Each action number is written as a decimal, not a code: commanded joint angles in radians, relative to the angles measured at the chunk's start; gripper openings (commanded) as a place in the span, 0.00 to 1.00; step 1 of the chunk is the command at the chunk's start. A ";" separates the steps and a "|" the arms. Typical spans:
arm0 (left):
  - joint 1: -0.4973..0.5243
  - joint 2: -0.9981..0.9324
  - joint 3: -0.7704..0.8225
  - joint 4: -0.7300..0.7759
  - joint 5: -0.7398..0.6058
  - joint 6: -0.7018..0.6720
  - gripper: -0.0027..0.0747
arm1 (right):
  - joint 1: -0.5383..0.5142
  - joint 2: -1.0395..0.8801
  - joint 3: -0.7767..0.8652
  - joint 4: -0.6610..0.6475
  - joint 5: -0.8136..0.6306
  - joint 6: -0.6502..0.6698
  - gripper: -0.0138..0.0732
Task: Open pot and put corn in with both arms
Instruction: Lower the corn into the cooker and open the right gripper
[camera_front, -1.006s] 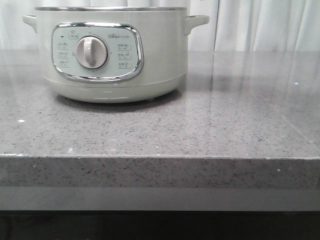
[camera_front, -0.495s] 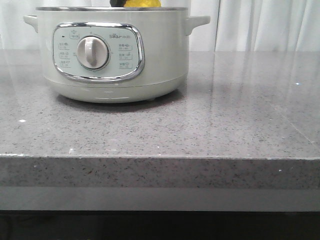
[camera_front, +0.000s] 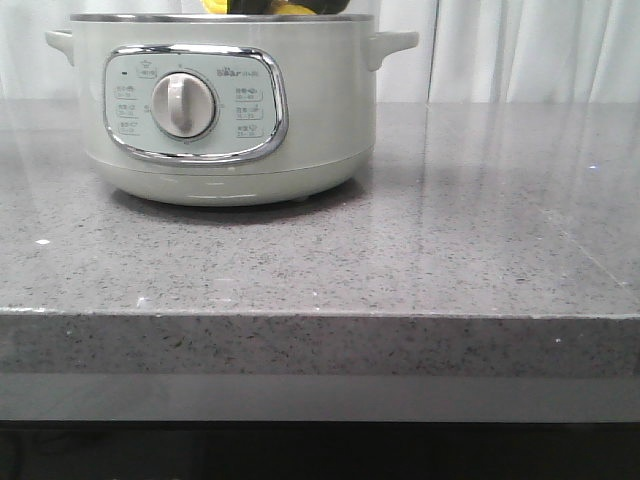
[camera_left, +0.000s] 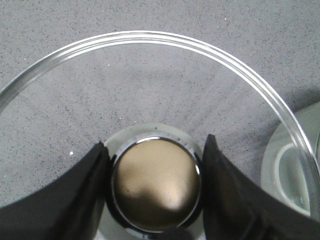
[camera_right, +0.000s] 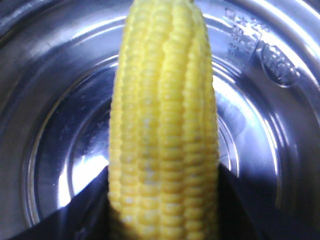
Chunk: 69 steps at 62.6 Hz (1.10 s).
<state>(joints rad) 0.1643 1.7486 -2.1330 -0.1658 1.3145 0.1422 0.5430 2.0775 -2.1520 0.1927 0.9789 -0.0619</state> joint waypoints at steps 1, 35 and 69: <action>0.001 -0.060 -0.041 -0.027 -0.059 -0.012 0.16 | 0.000 -0.062 -0.035 0.006 -0.038 -0.009 0.57; 0.001 -0.060 -0.041 -0.027 -0.059 -0.012 0.16 | 0.000 -0.063 -0.035 0.006 -0.033 -0.009 0.81; 0.001 -0.060 -0.041 -0.027 -0.059 -0.012 0.16 | -0.080 -0.143 -0.035 -0.009 -0.060 -0.007 0.08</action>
<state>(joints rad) 0.1643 1.7486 -2.1330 -0.1658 1.3165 0.1422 0.4827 2.0034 -2.1559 0.1858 0.9647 -0.0619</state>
